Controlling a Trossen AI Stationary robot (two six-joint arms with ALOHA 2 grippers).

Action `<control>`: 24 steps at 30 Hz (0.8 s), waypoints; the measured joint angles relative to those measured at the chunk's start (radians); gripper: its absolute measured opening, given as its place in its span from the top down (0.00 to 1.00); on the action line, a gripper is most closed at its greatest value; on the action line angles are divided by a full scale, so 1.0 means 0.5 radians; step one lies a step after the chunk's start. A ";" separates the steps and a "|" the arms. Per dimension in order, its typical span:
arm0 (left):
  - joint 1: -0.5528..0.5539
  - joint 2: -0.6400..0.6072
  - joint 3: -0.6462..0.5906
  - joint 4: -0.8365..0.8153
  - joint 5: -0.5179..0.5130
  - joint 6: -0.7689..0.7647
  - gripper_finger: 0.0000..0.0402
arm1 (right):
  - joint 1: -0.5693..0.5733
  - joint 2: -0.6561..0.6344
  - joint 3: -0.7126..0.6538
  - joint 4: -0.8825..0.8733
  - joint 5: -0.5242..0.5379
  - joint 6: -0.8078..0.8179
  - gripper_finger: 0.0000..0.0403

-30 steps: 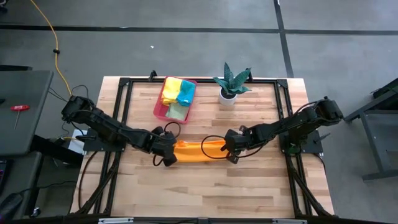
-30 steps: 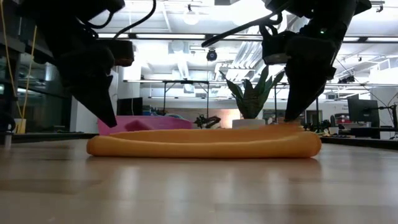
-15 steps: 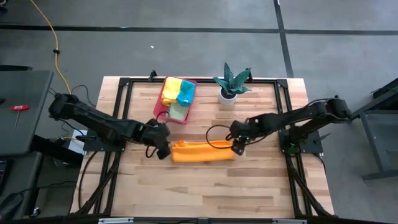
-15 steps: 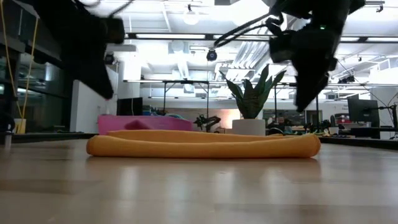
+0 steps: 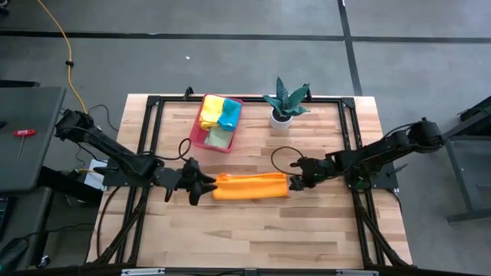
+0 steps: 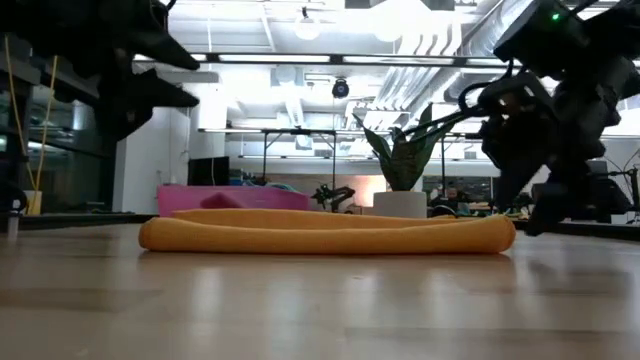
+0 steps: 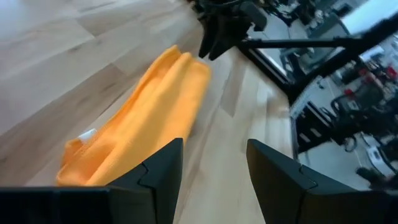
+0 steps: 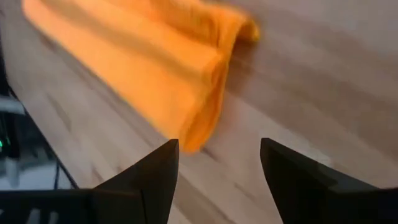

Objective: Fold microfiber towels
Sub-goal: Fold the orange microfiber cloth

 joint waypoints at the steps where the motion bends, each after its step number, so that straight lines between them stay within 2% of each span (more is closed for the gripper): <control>1: -0.002 0.001 -0.002 -0.010 -0.031 -0.023 0.58 | 0.009 0.003 -0.007 0.024 0.053 0.026 0.46; 6: -0.008 0.002 -0.002 0.007 -0.077 -0.024 0.58 | 0.013 0.105 0.005 0.103 0.168 0.014 0.46; 17: -0.008 0.001 -0.001 -0.011 -0.099 -0.022 0.58 | 0.010 0.436 0.014 0.543 0.155 0.050 0.46; 24: -0.008 0.001 -0.001 -0.025 -0.102 -0.022 0.58 | 0.009 0.605 0.138 0.558 0.181 0.013 0.46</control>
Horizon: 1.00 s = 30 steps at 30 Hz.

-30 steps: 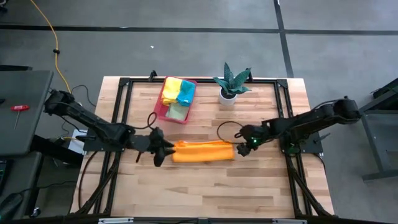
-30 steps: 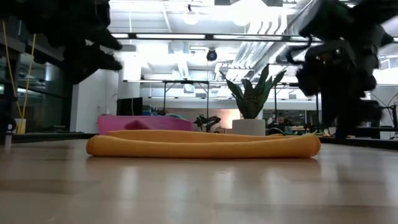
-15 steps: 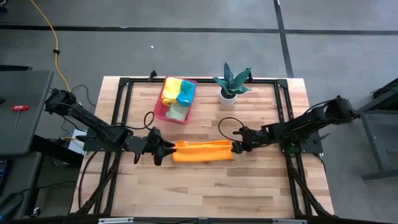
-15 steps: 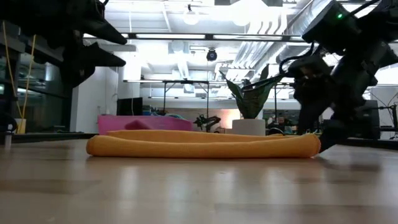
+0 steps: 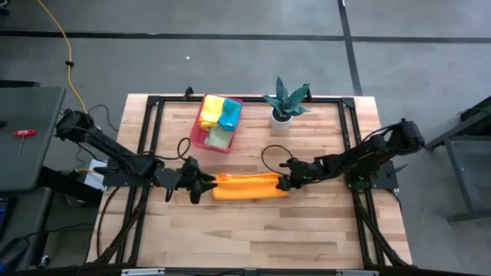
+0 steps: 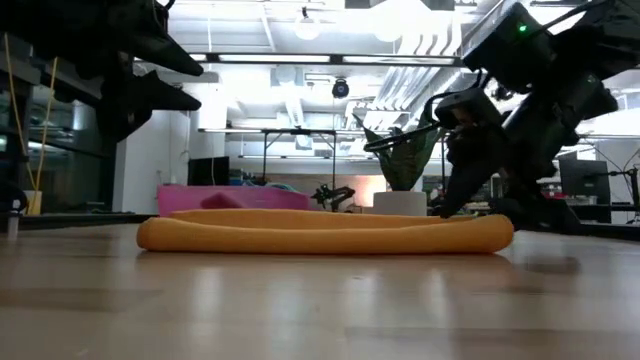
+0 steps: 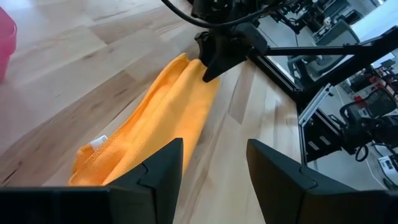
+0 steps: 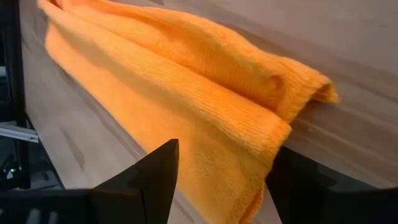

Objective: Fold microfiber towels
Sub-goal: Fold the orange microfiber cloth

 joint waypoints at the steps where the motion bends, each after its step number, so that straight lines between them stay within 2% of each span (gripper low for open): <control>1: 0.000 0.000 0.000 -0.004 0.000 0.000 0.58 | 0.000 0.026 0.023 -0.002 0.000 -0.017 0.46; 4: 0.000 0.000 0.000 -0.009 0.001 -0.001 0.58 | 0.000 0.079 0.065 -0.015 0.001 -0.076 0.49; 6: 0.000 0.000 0.000 -0.014 0.001 0.000 0.58 | 0.000 0.087 0.073 -0.027 0.006 -0.102 0.54; 9: 0.000 0.000 0.000 -0.016 0.002 -0.001 0.58 | -0.001 0.080 0.073 -0.084 0.017 -0.138 0.70; 12: 0.000 0.000 0.000 -0.017 0.002 0.014 0.58 | -0.001 0.044 0.072 -0.188 0.043 -0.155 0.93; 13: 0.000 0.000 0.000 -0.019 0.002 0.020 0.58 | -0.001 0.019 0.071 -0.222 0.054 -0.180 0.96; 18: 0.000 0.000 0.000 -0.022 0.002 -0.003 0.58 | -0.001 -0.245 0.061 -0.676 0.106 -0.201 0.99; 24: 0.007 0.001 0.001 -0.030 0.000 -0.015 0.58 | -0.002 -0.735 0.060 -1.375 0.103 -0.142 0.99; 30: 0.157 0.083 0.022 -0.038 0.033 0.085 0.58 | -0.002 -1.146 0.061 -1.662 0.094 0.084 1.00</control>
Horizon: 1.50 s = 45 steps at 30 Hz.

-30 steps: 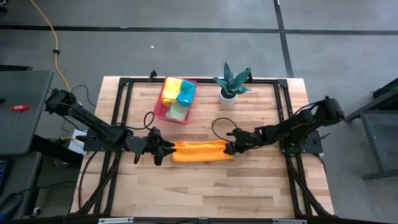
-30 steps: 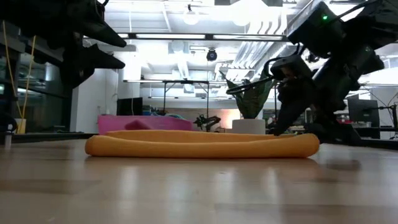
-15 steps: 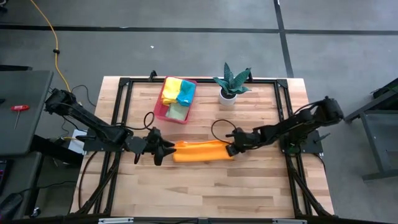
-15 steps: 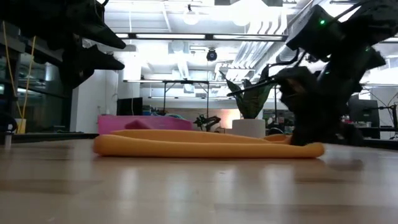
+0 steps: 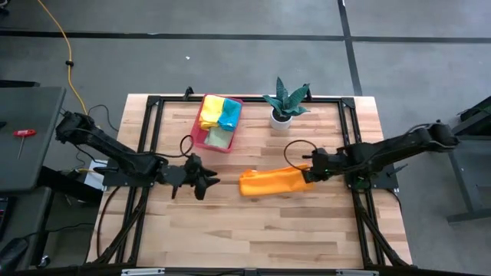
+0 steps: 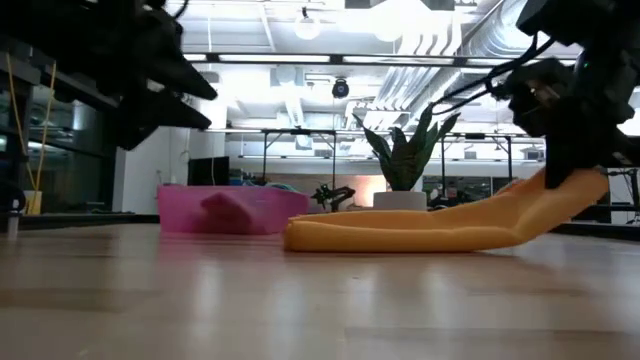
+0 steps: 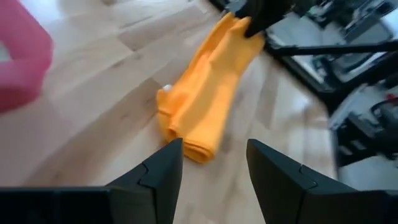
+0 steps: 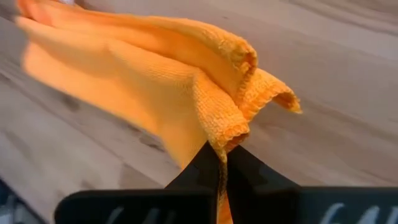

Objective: Fold microfiber towels
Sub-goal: Fold the orange microfiber cloth

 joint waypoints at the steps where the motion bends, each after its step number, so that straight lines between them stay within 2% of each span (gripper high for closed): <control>1: 0.041 0.038 0.018 -0.003 0.029 0.032 0.59 | 0.000 -0.032 0.000 -0.012 0.001 0.009 1.00; 5: 0.179 0.296 0.156 0.007 0.215 0.269 0.66 | 0.000 -0.074 0.001 -0.016 0.000 0.044 1.00; 8: 0.220 0.538 0.289 0.017 0.340 0.519 0.81 | 0.000 -0.055 0.002 -0.003 -0.002 0.049 1.00; 10: 0.221 0.695 0.360 -0.001 0.348 0.647 0.94 | 0.000 -0.054 0.002 0.007 -0.004 0.052 1.00; 11: 0.221 0.784 0.396 0.008 0.345 0.675 0.97 | 0.000 -0.054 0.002 0.025 -0.004 0.052 1.00; 19: 0.255 1.324 0.621 0.015 0.287 0.708 0.99 | 0.000 -0.054 0.002 0.053 -0.017 0.055 1.00; 23: 0.262 1.473 0.727 0.032 0.255 0.709 1.00 | 0.000 -0.054 0.003 0.099 -0.020 0.068 1.00; 38: 0.261 1.520 0.800 0.021 0.218 0.775 1.00 | 0.002 -0.052 0.005 0.502 0.003 0.194 1.00; 45: 0.262 1.520 0.800 0.017 0.218 0.774 1.00 | 0.023 0.115 0.007 0.859 -0.008 0.194 1.00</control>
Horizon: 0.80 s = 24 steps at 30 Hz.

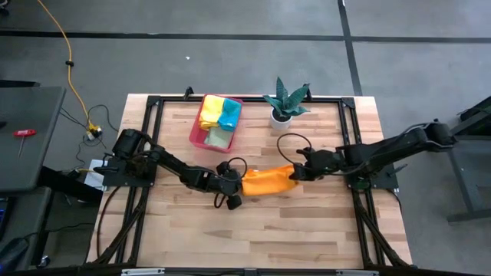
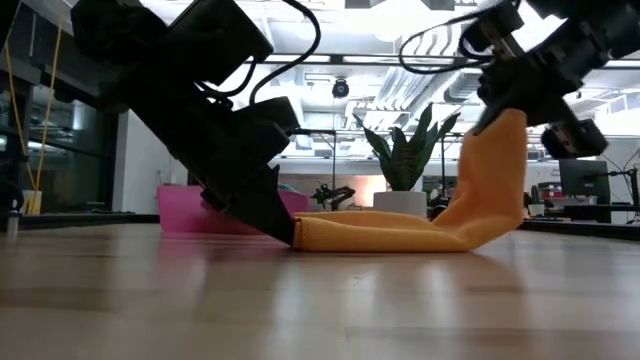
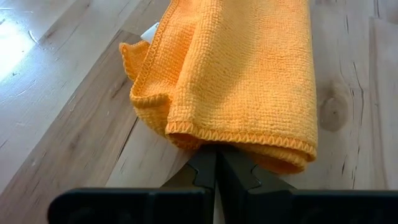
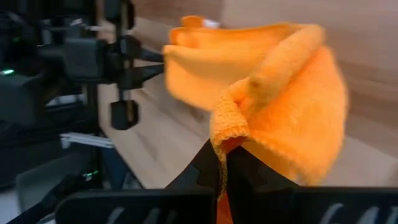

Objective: Fold microfiber towels
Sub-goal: Fold the orange microfiber cloth

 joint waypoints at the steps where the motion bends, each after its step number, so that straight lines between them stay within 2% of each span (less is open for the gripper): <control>1: 0.000 0.000 0.000 0.000 0.000 0.000 1.00 | 0.010 0.042 0.000 0.076 -0.005 0.004 1.00; 6: 0.000 0.000 0.000 0.000 0.000 -0.001 1.00 | 0.057 0.255 0.006 0.408 -0.006 0.042 1.00; 16: 0.000 0.000 0.000 -0.001 -0.003 -0.001 1.00 | 0.068 0.757 0.411 0.451 0.019 -0.154 1.00; 24: 0.000 0.000 0.000 0.001 -0.003 -0.001 1.00 | 0.057 1.114 0.623 0.511 0.026 -0.171 1.00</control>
